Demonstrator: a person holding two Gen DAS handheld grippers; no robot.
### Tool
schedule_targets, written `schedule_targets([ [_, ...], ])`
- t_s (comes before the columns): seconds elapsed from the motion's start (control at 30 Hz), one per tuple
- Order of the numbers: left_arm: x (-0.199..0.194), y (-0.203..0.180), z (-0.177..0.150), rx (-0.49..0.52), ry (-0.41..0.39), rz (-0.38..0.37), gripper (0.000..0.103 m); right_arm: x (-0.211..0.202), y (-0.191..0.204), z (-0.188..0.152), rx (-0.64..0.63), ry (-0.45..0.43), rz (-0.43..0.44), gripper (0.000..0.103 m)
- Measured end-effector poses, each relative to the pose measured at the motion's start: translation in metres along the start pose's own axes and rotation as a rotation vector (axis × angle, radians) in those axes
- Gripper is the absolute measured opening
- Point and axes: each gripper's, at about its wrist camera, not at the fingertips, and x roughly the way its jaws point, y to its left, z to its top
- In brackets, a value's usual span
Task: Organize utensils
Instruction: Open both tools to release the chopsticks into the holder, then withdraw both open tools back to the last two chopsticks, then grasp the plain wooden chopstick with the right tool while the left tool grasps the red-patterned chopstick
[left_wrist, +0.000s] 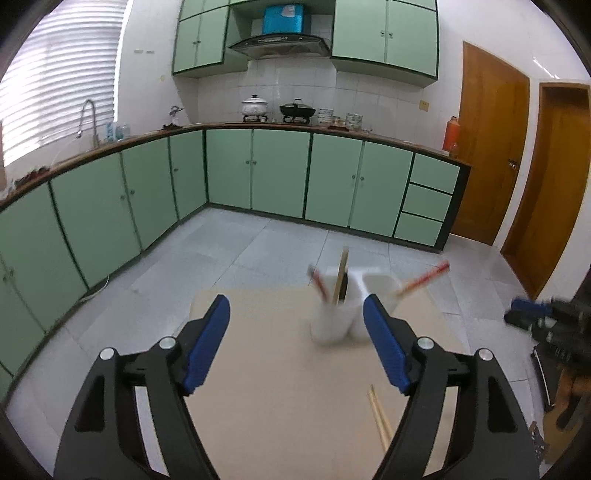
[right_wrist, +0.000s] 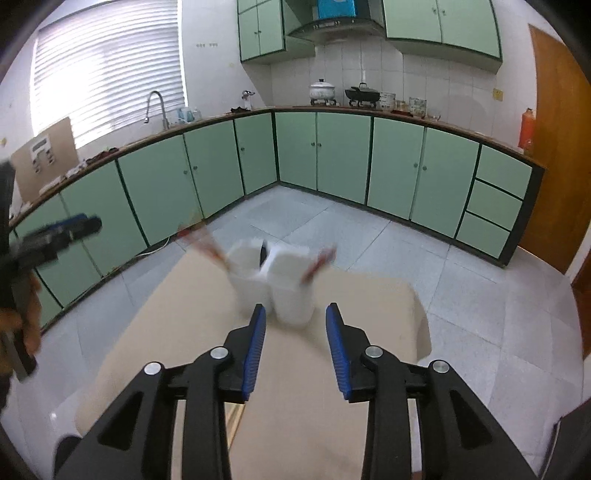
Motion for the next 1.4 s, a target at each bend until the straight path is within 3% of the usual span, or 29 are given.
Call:
schedule_targets([
  [0.13, -0.029, 0.005, -0.073, -0.002, -0.017, 0.049, 0.08, -0.002, 0.025, -0.09, 0.015, -0.022, -0.016, 0.034],
  [0.27, -0.044, 0.008, -0.138, 0.011, -0.001, 0.064, 0.082, 0.012, 0.051, -0.182, 0.042, 0.031, 0.007, 0.034],
  [0.4, -0.051, 0.019, -0.192, 0.0, 0.047, 0.095, 0.082, 0.023, 0.082, -0.23, 0.013, 0.064, 0.028, 0.034],
  [0.53, -0.059, 0.032, -0.214, -0.057, 0.067, 0.105, 0.082, 0.029, 0.098, -0.243, -0.023, 0.052, 0.015, 0.035],
  [0.7, -0.062, 0.035, -0.231, -0.112, 0.087, 0.085, 0.082, 0.042, 0.098, -0.232, -0.046, 0.041, 0.013, 0.034],
  [0.77, -0.059, 0.029, -0.234, -0.112, 0.093, 0.071, 0.082, 0.044, 0.09, -0.228, -0.036, 0.045, 0.008, 0.013],
  [0.83, -0.056, 0.019, -0.236, -0.097, 0.094, 0.059, 0.082, 0.044, 0.072, -0.225, 0.006, 0.047, -0.012, 0.007],
  [1.17, -0.021, -0.063, -0.25, -0.053, 0.143, -0.064, 0.077, 0.02, -0.008, -0.235, 0.172, 0.037, -0.132, 0.007],
  [1.4, 0.013, -0.125, -0.265, -0.007, 0.194, -0.118, 0.073, 0.014, -0.024, -0.242, 0.212, 0.035, -0.115, 0.007],
])
